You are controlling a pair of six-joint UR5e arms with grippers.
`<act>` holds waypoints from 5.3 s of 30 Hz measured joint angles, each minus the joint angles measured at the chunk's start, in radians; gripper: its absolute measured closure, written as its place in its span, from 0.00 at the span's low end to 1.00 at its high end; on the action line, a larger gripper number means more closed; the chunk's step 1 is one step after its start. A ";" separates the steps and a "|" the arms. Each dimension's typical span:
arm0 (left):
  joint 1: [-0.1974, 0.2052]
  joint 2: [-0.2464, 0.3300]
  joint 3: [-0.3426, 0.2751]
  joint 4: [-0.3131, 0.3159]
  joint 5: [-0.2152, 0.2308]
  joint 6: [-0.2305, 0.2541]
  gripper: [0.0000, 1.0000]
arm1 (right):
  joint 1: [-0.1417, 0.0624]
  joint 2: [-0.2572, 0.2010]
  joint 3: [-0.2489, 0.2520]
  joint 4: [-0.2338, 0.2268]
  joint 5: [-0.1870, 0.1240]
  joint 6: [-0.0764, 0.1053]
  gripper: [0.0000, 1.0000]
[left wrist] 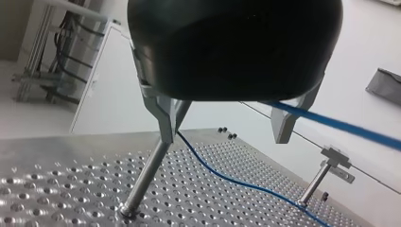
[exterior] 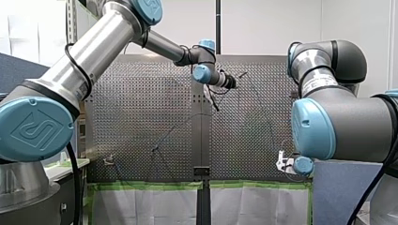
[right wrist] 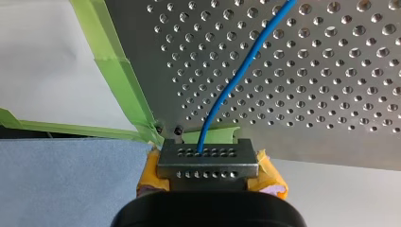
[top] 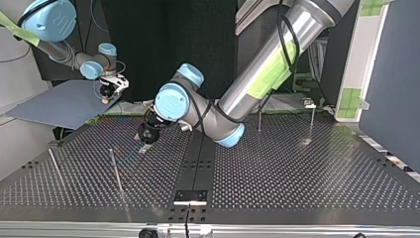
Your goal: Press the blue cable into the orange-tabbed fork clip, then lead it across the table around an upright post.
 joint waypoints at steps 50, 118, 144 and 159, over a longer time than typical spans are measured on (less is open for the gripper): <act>-0.058 0.230 -0.054 -0.117 -0.174 0.026 0.00 | -0.009 -0.001 -0.004 0.003 -0.014 0.001 1.00; -0.106 0.207 0.015 -0.423 -0.515 0.524 0.00 | -0.005 -0.001 -0.006 0.012 -0.050 0.005 1.00; -0.107 0.218 0.015 -0.388 -0.464 0.581 0.00 | -0.003 -0.001 -0.007 0.016 -0.051 0.005 1.00; -0.111 0.218 0.012 -0.395 -0.461 0.547 0.00 | -0.003 -0.001 -0.007 0.017 -0.051 0.005 1.00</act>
